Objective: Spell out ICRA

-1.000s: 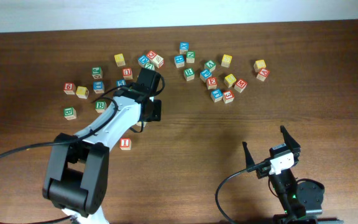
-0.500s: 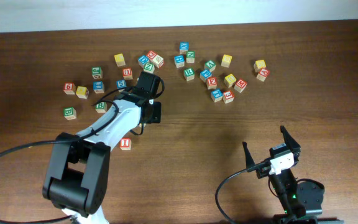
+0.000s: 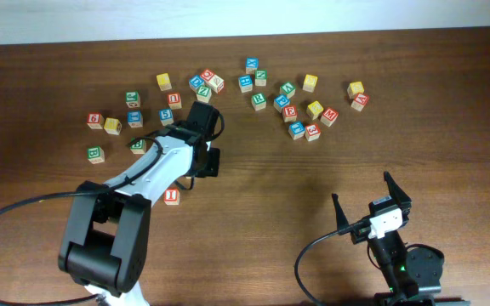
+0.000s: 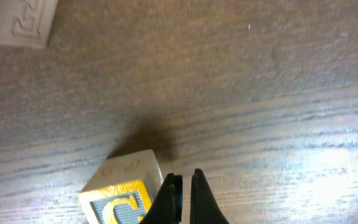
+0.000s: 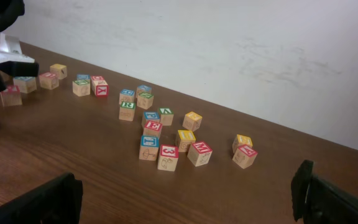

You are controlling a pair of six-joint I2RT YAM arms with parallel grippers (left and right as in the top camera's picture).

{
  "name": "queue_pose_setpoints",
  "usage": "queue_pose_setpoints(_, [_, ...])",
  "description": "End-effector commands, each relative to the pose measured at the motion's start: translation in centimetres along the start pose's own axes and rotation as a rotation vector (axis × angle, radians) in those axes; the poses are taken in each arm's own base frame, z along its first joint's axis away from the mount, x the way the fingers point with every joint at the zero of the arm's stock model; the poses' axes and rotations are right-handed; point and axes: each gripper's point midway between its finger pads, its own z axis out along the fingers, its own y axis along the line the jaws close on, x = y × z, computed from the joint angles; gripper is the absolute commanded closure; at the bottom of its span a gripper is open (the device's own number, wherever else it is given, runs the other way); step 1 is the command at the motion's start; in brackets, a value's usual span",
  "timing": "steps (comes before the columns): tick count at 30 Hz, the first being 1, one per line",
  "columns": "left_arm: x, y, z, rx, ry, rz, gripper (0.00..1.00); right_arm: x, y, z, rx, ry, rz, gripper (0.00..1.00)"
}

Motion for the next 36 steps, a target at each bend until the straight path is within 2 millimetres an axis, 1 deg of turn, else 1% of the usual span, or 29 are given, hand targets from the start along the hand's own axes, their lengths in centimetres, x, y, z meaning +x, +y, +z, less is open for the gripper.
queue_pose_setpoints(1, [0.5, -0.2, 0.1, 0.009, 0.027, 0.023, 1.00, 0.1, 0.4, 0.0, -0.018, 0.000, 0.005, 0.02])
queue_pose_setpoints(25, [0.7, 0.0, 0.1, 0.003, 0.036, 0.022, 1.00, 0.1, 0.4, 0.0, -0.018, 0.000, 0.005, 0.02])
queue_pose_setpoints(32, [-0.1, -0.3, 0.1, 0.014, 0.004, 0.020, 1.00, 0.1, 0.4, 0.0, -0.018, 0.000, 0.005, 0.02])
queue_pose_setpoints(36, [-0.5, -0.4, 0.1, 0.018, -0.015, 0.018, 0.97, 0.1, 0.4, 0.0, -0.018, 0.000, 0.005, 0.02])
